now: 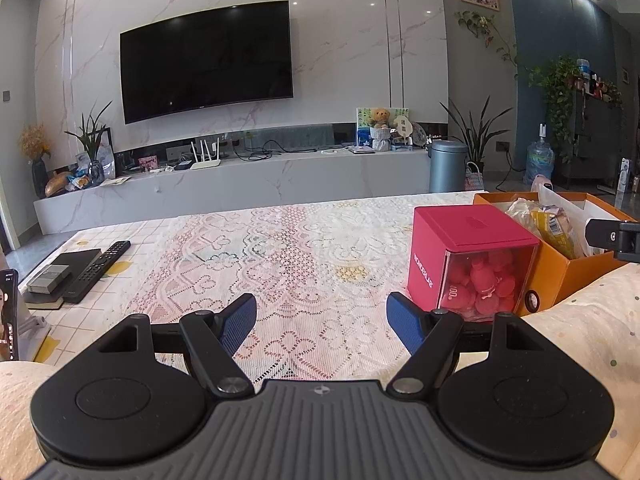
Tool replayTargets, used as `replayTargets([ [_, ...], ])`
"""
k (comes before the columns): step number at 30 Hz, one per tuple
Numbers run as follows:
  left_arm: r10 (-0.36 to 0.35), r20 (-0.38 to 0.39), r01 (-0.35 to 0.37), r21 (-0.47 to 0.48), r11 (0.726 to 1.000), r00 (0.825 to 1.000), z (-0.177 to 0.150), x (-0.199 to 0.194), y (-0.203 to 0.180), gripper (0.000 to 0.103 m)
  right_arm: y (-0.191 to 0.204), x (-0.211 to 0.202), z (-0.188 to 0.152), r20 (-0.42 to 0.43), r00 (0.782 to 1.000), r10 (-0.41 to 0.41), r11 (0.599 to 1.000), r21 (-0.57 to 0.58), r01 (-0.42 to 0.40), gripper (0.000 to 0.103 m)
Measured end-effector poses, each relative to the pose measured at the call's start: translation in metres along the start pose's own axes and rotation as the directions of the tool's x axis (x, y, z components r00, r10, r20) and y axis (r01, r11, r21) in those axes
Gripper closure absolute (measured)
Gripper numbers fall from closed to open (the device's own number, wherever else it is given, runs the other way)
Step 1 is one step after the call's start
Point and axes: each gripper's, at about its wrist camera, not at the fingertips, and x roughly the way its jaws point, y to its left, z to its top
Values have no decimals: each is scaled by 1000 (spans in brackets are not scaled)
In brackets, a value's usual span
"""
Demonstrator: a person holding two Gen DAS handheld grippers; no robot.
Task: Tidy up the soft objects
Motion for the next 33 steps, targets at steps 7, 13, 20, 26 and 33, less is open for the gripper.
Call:
replayTargets([
  [7,-5,1,5,2,1000,1000,1,0,1,16,1,0,0,3,1000,-1,1000,0,1,3],
  [13,-5,2,5,1,1000,1000,1,0,2,16,2,0,0,-1,1000,-5,1000,-5,5,3],
  [20,-9,-3,9,-3,1000,1000,0,0,2,16,3,0,0,-2,1000,-6,1000,-7,6,2],
  [26,-11,-13,11,-9,1000,1000,0,2,2,16,3,0,0,-2,1000,-6,1000,-6,6,2],
  [33,-11,-13,11,-9,1000,1000,-1,1,1,16,3,0,0,-2,1000,-5,1000,-6,5,2],
])
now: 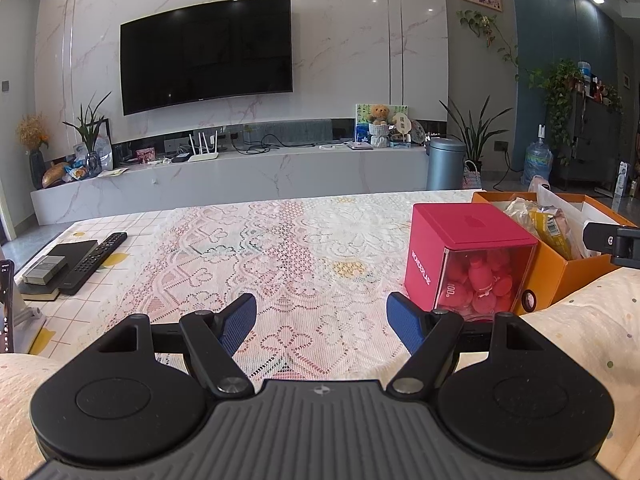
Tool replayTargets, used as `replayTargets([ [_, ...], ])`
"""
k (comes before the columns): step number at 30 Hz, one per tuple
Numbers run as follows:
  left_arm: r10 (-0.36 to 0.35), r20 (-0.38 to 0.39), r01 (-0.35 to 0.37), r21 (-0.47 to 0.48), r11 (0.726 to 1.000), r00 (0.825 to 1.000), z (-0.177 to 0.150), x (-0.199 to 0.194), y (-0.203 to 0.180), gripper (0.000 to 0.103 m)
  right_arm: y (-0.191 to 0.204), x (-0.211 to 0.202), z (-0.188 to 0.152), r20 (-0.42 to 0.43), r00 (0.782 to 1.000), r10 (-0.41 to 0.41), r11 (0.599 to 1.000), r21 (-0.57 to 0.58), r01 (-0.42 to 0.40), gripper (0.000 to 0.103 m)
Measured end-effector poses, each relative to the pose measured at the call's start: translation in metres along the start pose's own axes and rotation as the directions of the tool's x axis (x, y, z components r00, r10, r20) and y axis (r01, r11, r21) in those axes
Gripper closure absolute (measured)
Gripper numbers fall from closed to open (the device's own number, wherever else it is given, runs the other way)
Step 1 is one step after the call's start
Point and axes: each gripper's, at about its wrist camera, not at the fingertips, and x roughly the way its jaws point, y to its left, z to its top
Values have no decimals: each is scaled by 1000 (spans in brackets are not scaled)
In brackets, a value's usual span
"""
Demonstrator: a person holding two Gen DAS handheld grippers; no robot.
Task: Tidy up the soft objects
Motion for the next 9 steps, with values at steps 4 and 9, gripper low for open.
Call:
replayTargets([
  [4,-1,1,1,1,1000,1000,0,0,0,16,0,0,0,0,1000,0,1000,0,0,3],
  [9,-2,1,2,-5,1000,1000,-1,1,0,16,0,0,0,-1,1000,0,1000,-1,0,2],
])
